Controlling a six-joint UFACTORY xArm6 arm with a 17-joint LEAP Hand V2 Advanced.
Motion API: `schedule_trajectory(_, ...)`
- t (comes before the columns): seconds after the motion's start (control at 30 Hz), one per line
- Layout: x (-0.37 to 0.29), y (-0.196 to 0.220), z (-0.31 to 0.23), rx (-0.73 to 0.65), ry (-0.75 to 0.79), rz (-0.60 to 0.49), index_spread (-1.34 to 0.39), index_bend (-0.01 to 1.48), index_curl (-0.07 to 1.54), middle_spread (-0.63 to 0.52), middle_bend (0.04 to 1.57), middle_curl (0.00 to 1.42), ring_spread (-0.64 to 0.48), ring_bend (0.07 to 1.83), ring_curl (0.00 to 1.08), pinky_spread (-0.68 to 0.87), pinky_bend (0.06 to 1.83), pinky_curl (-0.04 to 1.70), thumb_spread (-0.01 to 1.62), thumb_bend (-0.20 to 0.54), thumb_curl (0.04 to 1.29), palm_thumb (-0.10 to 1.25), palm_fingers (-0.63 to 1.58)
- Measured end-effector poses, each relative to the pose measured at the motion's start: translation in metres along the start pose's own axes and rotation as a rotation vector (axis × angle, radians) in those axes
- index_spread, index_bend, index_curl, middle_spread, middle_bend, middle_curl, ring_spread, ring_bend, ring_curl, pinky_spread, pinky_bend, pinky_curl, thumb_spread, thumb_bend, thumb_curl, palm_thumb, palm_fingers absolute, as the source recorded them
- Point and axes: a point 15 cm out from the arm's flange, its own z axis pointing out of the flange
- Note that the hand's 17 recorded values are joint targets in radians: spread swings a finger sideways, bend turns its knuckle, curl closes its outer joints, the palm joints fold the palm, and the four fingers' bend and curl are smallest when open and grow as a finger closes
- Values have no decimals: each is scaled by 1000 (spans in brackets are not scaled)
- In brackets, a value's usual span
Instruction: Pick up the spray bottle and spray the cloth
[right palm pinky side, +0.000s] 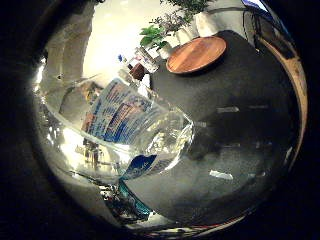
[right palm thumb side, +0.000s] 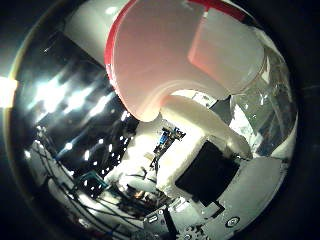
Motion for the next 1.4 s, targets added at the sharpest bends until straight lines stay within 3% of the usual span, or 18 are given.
schedule_trajectory(0.37,-38,-1,21,-78,-10,16,-316,1070,954,-231,1225,990,-255,1379,839,-240,1113,1346,1349,-9,323,791,1007)
schedule_trajectory(0.63,-69,14,39,-207,-30,184,-299,1057,924,-216,1205,983,-257,1335,851,-230,1061,1400,1333,-6,345,828,1054)
schedule_trajectory(1.0,-135,31,51,-446,-96,260,-291,1060,905,-212,1203,986,-264,1313,875,-222,1050,1427,1298,-8,382,884,1074)
schedule_trajectory(1.4,-139,51,77,-645,-79,250,-277,1085,892,-203,1223,970,-259,1308,892,-217,1043,1450,1257,-10,444,938,1087)
